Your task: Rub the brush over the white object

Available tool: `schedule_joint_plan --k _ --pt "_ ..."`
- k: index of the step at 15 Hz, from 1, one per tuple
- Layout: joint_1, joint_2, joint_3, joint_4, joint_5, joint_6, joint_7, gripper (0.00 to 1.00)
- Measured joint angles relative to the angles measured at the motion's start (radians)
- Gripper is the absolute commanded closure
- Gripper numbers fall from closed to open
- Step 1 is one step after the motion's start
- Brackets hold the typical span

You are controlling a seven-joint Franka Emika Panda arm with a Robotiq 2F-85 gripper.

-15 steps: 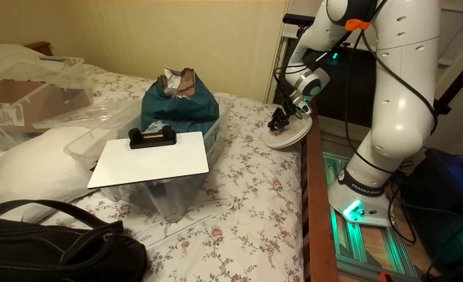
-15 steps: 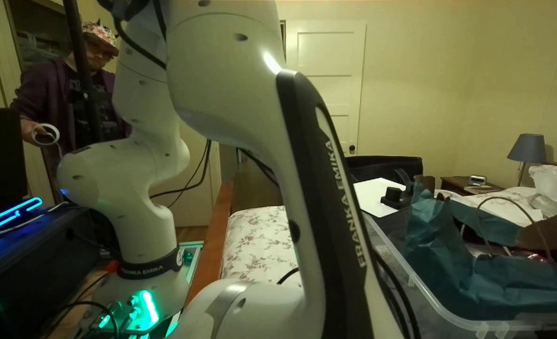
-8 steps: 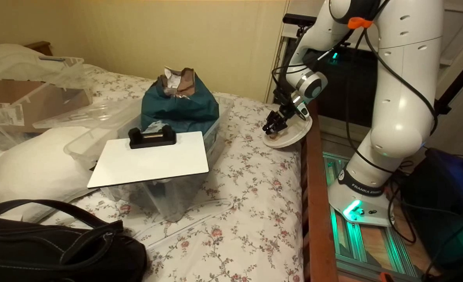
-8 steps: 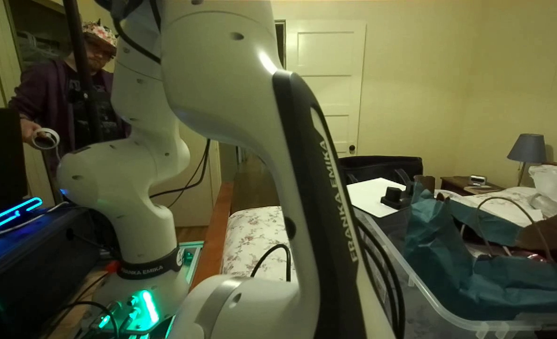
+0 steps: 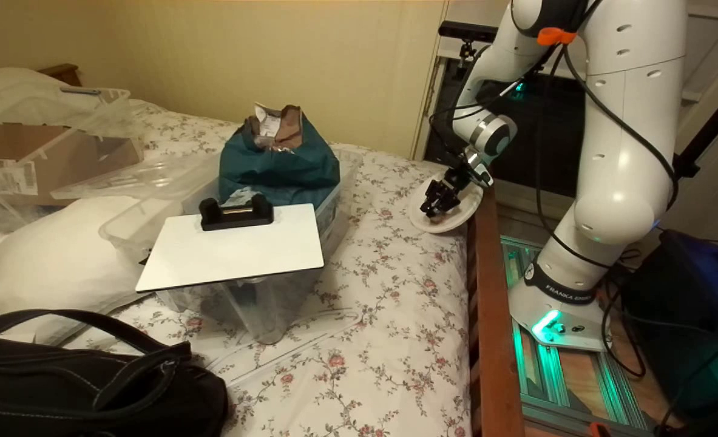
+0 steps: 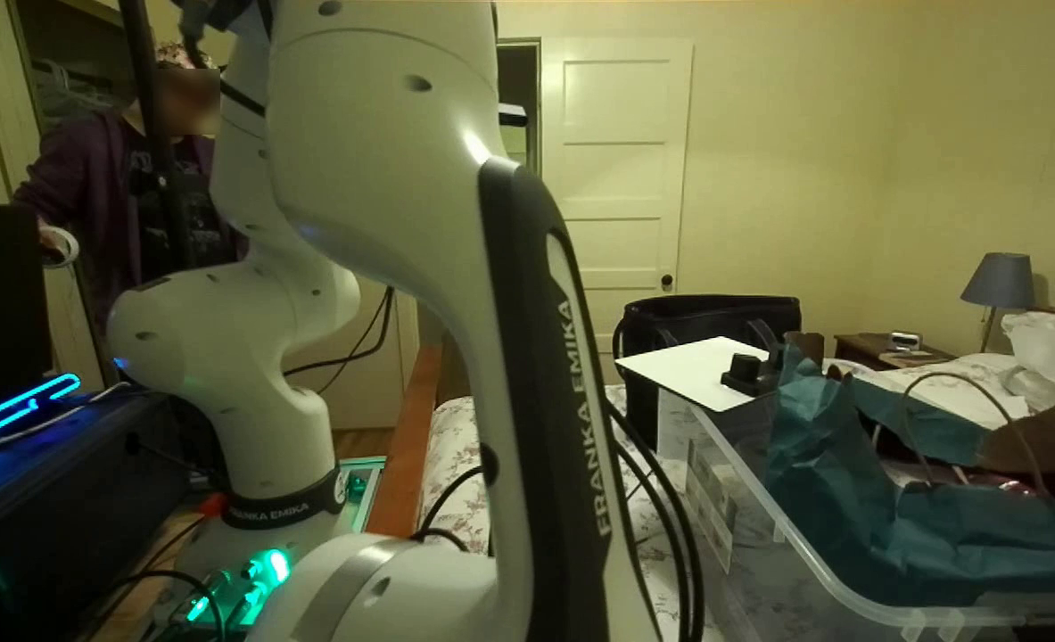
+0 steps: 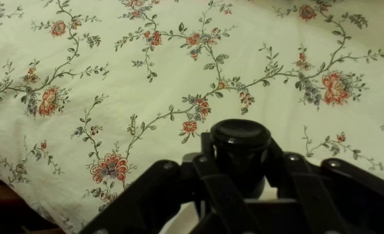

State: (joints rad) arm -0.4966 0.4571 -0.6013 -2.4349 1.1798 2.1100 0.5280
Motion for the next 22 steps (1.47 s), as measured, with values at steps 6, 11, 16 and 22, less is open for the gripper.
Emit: schedule_joint_plan --k 6,11,16,22 --pt "-0.01 -0.022 -0.054 0.001 0.071 0.032 0.014 0.87" --pt "-0.033 -0.025 -0.062 0.017 0.222 0.073 0.012 0.87" --pt "-0.038 0.011 -0.027 0.052 0.365 0.109 -0.013 0.87" --pt "-0.036 0.09 0.049 0.113 0.392 0.121 -0.023 0.87"
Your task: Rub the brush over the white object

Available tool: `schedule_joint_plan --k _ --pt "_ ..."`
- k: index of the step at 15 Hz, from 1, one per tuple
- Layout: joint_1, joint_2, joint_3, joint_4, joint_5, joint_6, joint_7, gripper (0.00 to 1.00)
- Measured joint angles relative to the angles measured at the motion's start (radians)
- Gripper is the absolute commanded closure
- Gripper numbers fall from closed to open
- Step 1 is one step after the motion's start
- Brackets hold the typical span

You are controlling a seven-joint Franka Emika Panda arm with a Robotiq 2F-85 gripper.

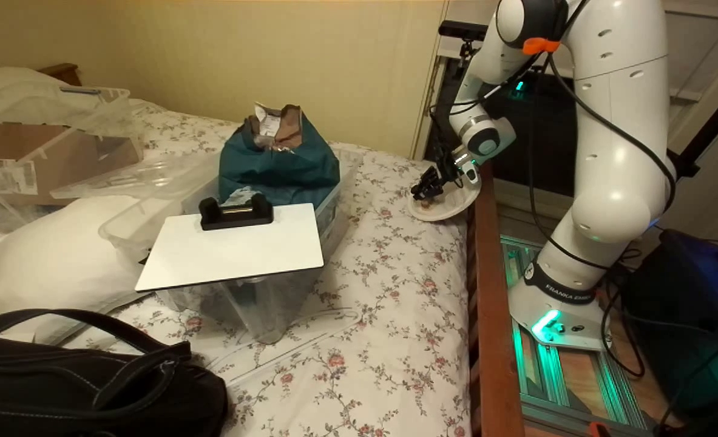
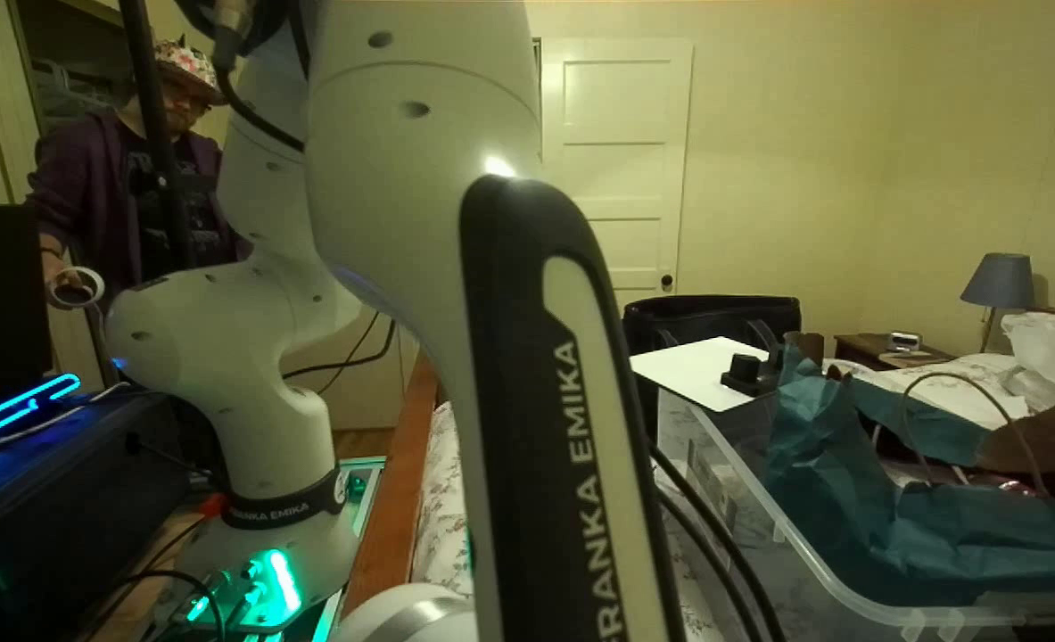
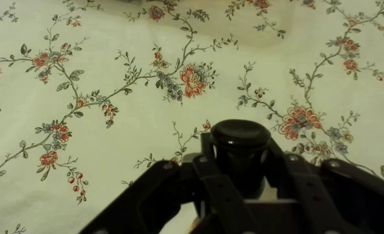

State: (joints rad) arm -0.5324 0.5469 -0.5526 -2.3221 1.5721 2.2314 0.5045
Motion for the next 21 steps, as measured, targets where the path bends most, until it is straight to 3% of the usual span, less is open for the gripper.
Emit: schedule_joint_plan --k 8,15,18,21 --pt "0.0 0.003 -0.011 0.003 -0.103 0.0 0.031 0.87" --pt "0.019 -0.141 -0.01 -0.08 -0.096 0.005 -0.237 0.87" --pt "0.076 -0.186 0.02 -0.119 -0.085 0.098 -0.35 0.87" --pt "0.168 -0.227 0.078 -0.171 -0.063 0.287 -0.424 0.87"
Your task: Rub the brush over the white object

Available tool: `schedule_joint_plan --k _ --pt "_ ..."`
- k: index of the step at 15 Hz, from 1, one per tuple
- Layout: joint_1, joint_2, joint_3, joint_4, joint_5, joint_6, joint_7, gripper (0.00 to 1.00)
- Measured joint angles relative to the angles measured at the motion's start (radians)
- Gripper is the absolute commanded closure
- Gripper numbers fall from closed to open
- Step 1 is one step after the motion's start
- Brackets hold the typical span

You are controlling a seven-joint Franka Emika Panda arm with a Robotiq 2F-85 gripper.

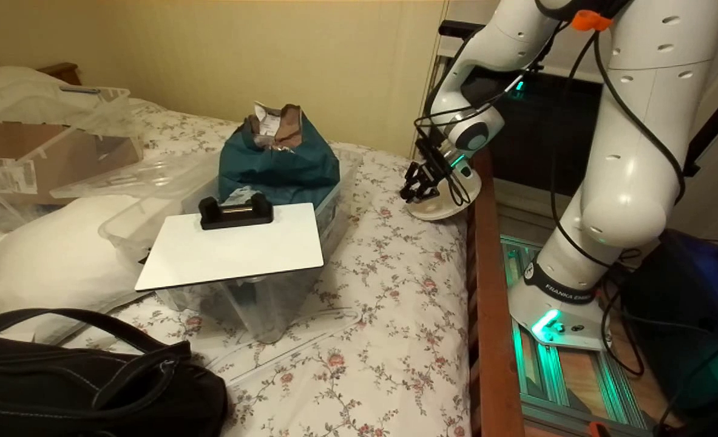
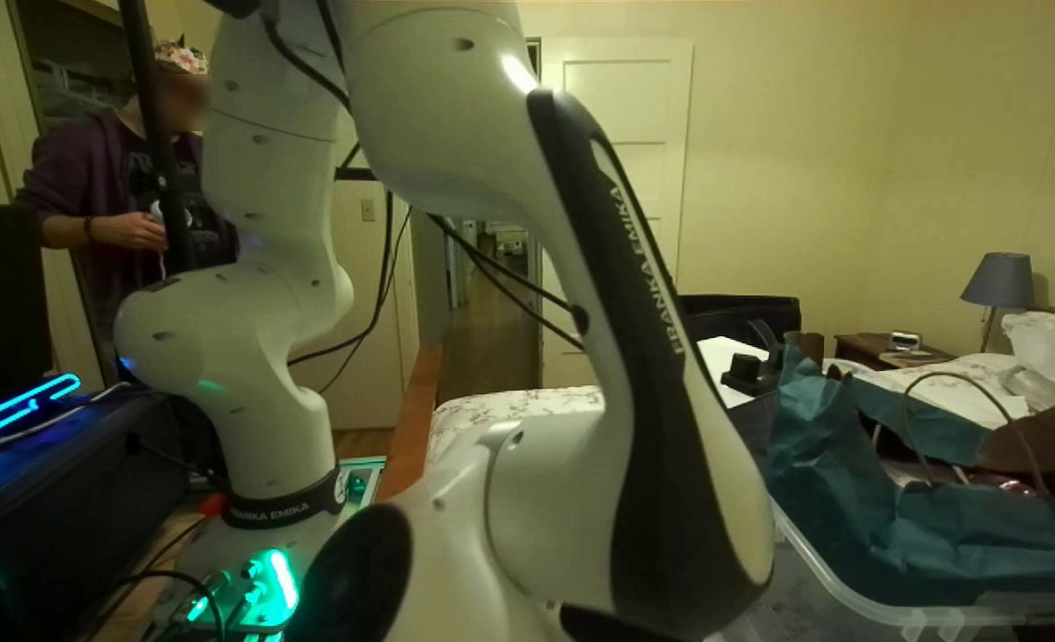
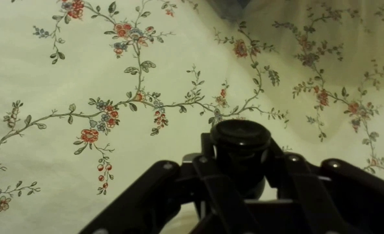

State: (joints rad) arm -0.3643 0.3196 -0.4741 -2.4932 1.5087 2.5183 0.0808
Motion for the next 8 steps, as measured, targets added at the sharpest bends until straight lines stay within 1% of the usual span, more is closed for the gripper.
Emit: schedule_joint_plan --k 5,8 --pt "0.173 -0.078 0.124 -0.085 0.153 0.376 -0.144 0.87" --pt "0.288 -0.119 0.192 -0.112 0.24 0.57 -0.228 0.87"
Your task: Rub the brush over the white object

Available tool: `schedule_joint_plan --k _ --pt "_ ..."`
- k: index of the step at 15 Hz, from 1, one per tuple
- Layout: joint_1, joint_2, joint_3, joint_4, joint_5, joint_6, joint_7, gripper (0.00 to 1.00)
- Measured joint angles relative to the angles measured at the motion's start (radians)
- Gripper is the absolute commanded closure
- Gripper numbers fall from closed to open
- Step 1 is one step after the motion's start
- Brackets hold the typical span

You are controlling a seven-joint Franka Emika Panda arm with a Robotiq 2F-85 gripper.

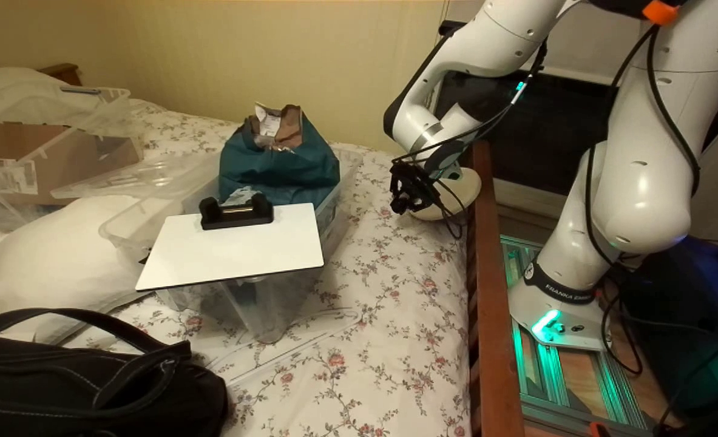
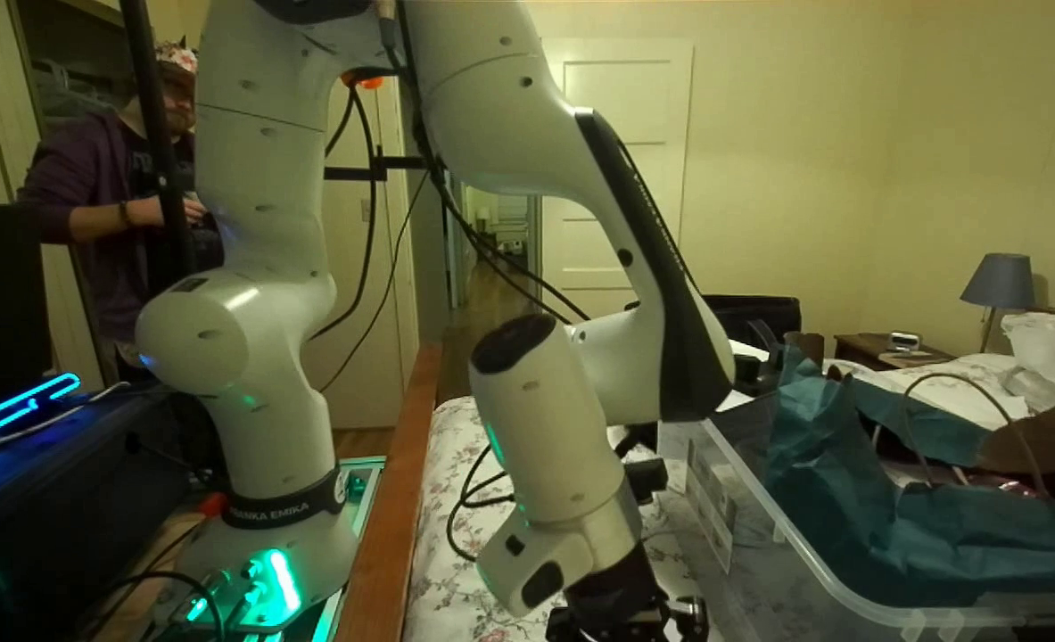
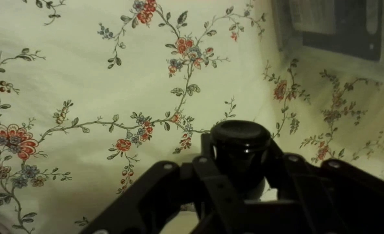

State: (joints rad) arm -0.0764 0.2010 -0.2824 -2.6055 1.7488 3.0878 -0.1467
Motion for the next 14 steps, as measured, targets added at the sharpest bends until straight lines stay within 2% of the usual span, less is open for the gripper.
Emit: schedule_joint_plan --k 3,6,12,13,14 --pt "0.1 -0.025 0.058 -0.019 0.015 0.128 -0.054 0.87" --pt "0.172 -0.026 0.108 -0.043 0.01 0.188 -0.097 0.87" --pt "0.261 0.01 0.178 -0.049 0.004 0.238 -0.116 0.87" --pt "0.263 0.016 0.194 -0.043 -0.033 0.245 -0.092 0.86" --pt "0.261 0.024 0.212 -0.041 -0.091 0.252 -0.044 0.37"
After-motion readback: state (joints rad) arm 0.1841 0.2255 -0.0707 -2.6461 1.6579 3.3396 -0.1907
